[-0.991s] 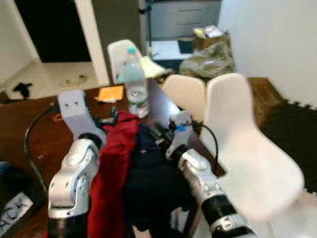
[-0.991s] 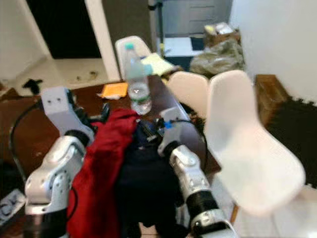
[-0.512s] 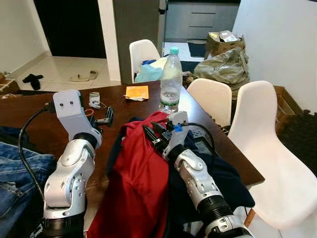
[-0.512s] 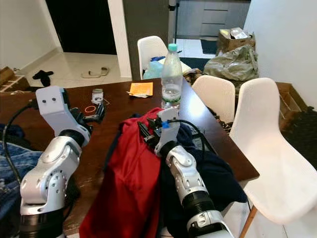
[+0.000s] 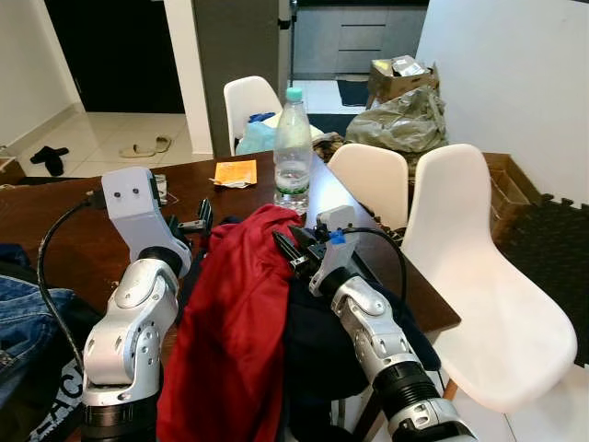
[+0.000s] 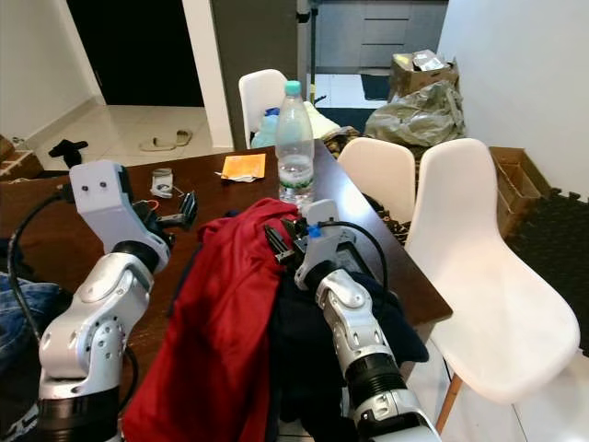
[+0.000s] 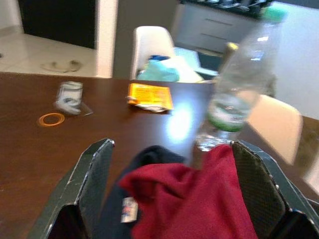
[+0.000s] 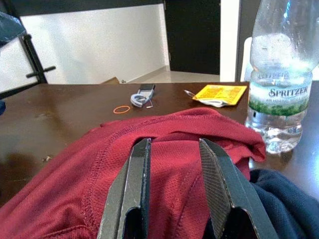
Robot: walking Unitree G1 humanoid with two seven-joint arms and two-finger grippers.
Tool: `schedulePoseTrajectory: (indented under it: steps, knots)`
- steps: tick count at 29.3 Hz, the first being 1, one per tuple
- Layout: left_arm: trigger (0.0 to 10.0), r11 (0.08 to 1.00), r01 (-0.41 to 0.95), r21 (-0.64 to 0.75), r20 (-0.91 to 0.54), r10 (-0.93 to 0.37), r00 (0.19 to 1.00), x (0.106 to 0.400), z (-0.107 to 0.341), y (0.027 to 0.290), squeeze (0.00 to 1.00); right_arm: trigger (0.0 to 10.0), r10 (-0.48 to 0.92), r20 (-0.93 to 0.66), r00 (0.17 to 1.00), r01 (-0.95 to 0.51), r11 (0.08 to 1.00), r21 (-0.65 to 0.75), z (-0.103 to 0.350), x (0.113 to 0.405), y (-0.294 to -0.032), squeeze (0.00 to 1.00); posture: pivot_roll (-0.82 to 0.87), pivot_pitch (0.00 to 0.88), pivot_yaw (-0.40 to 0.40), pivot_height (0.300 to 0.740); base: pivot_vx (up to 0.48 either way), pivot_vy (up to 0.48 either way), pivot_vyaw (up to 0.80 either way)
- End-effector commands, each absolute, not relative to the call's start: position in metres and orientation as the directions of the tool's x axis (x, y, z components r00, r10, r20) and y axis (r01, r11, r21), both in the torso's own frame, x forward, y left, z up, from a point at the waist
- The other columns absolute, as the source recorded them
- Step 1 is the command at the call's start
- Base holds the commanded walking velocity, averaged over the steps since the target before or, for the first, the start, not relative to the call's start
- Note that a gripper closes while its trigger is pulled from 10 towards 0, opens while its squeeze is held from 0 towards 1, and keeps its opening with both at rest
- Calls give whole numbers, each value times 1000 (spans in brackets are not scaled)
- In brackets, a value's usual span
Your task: Hang hanger
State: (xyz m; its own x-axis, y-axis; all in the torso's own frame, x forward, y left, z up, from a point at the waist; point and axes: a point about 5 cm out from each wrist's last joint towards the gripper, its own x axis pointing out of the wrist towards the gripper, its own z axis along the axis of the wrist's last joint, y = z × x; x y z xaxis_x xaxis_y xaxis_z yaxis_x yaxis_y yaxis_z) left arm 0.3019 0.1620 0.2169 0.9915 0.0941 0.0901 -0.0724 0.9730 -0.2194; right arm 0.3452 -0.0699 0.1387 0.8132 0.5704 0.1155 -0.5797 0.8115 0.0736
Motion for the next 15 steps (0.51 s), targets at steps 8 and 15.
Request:
schedulePoseTrajectory:
  steps: [8,15]
  knots:
    - [10000,962,-102,-253,85,127,988,301,216,165,0,10000,577,131,806,-590,800,106,141,345,-66,0,183,10,16,740,0,-343,400]
    - [10000,954,-100,-283,83,128,988,300,215,166,0,10000,587,128,799,-599,795,92,142,345,-65,0,183,9,14,740,0,0,0]
